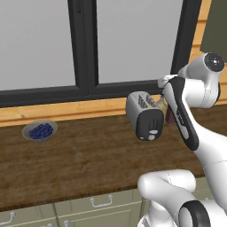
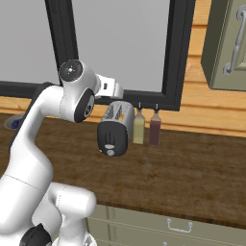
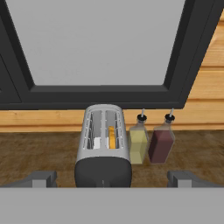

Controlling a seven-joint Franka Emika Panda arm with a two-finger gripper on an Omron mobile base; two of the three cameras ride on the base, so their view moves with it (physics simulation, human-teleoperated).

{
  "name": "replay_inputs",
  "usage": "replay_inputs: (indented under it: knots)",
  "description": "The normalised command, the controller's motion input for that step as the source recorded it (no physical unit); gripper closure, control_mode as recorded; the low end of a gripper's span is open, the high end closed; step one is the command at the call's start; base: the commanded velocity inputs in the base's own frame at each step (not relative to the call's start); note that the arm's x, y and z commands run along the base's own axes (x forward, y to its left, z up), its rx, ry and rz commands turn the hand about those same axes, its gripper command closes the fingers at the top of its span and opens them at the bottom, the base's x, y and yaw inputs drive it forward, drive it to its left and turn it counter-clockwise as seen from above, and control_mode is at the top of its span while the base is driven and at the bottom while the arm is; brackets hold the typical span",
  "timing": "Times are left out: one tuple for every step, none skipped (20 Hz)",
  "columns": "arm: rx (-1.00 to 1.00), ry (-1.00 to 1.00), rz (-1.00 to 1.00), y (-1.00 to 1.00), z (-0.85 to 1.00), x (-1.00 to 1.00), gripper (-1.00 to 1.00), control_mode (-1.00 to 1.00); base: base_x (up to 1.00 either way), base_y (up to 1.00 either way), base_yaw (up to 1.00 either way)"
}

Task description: Start the toaster. Once the lever pops up, take the bread to the plate on the dining counter.

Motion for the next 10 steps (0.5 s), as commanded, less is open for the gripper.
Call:
replay_inputs:
  knots:
    - [0.00, 0.00, 0.00, 0.00, 0.00, 0.00, -1.00, -1.00, 0.00, 0.00, 0.00]
    - [0.00, 0.00, 0.00, 0.00, 0.00, 0.00, -1.00, -1.00, 0.00, 0.00, 0.00]
    - [0.00, 0.00, 0.00, 0.00, 0.00, 0.00, -1.00, -1.00, 0.00, 0.00, 0.00]
    - [0.00, 0.00, 0.00, 0.00, 0.00, 0.00, -1.00, -1.00, 0.00, 0.00, 0.00]
    - [0.00, 0.00, 0.00, 0.00, 0.00, 0.00, -1.00, -1.00, 0.00, 0.00, 0.00]
    - [0.00, 0.00, 0.00, 0.00, 0.00, 0.00, -1.00, -1.00, 0.00, 0.00, 0.00]
    - [0.00, 0.00, 0.00, 0.00, 0.00, 0.00, -1.00, -1.00, 0.00, 0.00, 0.00]
    - [0.00, 0.00, 0.00, 0.00, 0.00, 0.00, -1.00, -1.00, 0.00, 0.00, 0.00]
    - [0.00, 0.00, 0.00, 0.00, 0.00, 0.00, -1.00, -1.00, 0.00, 0.00, 0.00]
    - [0.00, 0.00, 0.00, 0.00, 0.00, 0.00, -1.00, -1.00, 0.00, 0.00, 0.00]
